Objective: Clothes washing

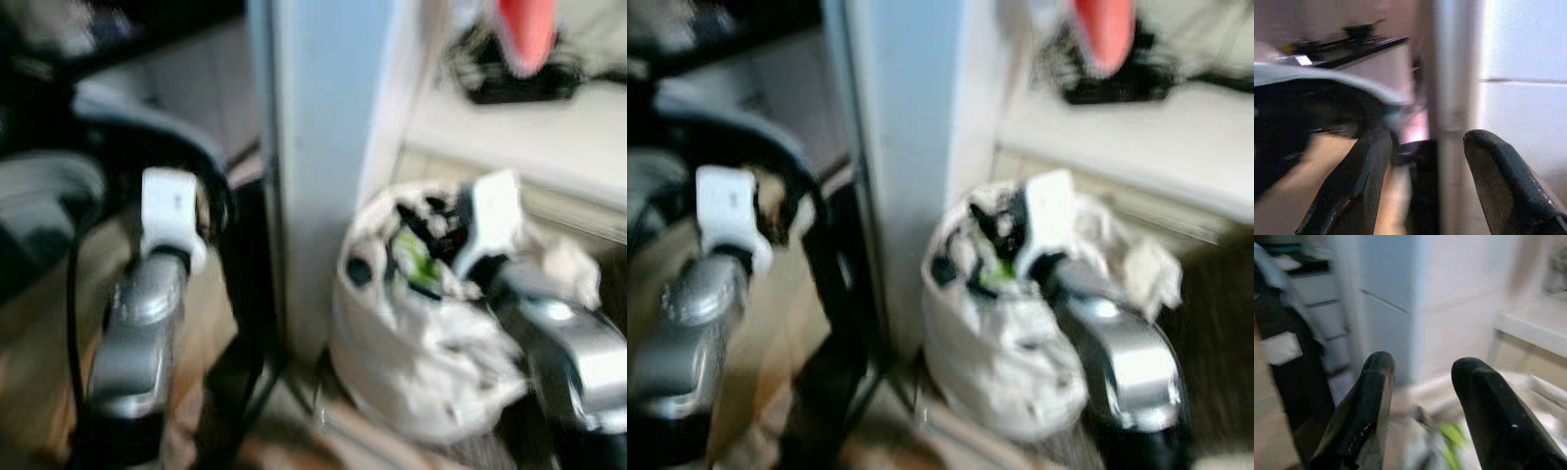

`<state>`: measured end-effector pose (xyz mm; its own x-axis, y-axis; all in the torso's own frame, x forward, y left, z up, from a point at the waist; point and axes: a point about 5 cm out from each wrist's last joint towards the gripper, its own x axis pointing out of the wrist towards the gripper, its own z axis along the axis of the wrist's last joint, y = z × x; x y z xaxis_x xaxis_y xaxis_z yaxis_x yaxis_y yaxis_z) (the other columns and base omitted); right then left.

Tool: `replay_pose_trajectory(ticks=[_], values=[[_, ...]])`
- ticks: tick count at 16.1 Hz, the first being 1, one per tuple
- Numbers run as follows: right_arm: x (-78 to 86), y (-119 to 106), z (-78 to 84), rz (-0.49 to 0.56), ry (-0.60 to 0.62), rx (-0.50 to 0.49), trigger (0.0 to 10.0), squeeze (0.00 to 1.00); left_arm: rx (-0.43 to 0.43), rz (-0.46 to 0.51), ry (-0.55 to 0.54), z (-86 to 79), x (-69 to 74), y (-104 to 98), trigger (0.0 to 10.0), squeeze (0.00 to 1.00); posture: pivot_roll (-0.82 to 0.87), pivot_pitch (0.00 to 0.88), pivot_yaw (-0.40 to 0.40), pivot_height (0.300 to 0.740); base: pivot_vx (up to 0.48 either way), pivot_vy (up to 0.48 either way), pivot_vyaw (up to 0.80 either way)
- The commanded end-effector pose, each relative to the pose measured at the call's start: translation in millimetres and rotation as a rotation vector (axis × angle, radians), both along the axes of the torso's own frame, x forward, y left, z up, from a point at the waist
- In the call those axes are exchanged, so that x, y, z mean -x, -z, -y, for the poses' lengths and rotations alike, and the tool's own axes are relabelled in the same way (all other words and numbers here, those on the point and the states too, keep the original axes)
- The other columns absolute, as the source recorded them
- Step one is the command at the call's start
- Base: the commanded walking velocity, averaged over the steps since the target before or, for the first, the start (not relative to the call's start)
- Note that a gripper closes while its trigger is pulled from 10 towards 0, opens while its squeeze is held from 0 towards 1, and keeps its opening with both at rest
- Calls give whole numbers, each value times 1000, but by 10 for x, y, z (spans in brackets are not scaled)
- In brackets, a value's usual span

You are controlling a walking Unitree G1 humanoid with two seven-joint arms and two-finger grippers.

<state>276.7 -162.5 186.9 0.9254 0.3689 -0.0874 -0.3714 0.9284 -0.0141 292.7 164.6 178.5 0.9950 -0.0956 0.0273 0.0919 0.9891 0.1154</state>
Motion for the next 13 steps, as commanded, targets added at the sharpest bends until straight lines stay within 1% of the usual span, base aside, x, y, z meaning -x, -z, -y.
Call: replay_pose_trajectory(ticks=[1, 2, 6, 8, 9, 10, 11, 13], values=[[9, -5, -18, -11, -15, -9, 10000, 0, 5, 15, 43, 39, 35, -19, 10000, 0, 4, 0, -37, 740, 0, 0, 0], [27, 7, -19, -19, -36, -2, 10000, 0, -2, 15, 86, 58, 87, -22, 10000, 0, 14, 0, -48, 740, 0, 0, 0], [37, 52, -39, -40, -47, -7, 10000, 0, -14, 4, 72, 42, 121, -3, 10000, 0, 28, 0, -54, 740, 0, 0, 0], [39, 72, -56, -60, -52, -19, 10000, 0, -10, -6, 94, 91, 149, 12, 10000, 0, 35, 0, -55, 740, 0, 0, 0], [32, 72, -37, -71, -53, -20, 10000, 0, -8, -10, 147, 143, 174, 3, 10000, 0, 40, 0, -52, 740, 0, 0, 0], [30, 72, -30, -74, -53, -20, 10000, 0, -6, -10, 165, 160, 183, 0, 10000, 0, 40, 0, -52, 740, 0, 0, 0], [30, 76, -7, -89, -73, 5, 10000, 0, -8, -14, 207, 191, 201, -3, 10000, 0, 37, 0, -46, 740, 0, 0, 0], [12, 132, 97, -146, -60, 73, 10000, 0, -21, -41, 231, 218, 203, 32, 10000, 0, 27, 0, -34, 740, 0, 0, 0]])
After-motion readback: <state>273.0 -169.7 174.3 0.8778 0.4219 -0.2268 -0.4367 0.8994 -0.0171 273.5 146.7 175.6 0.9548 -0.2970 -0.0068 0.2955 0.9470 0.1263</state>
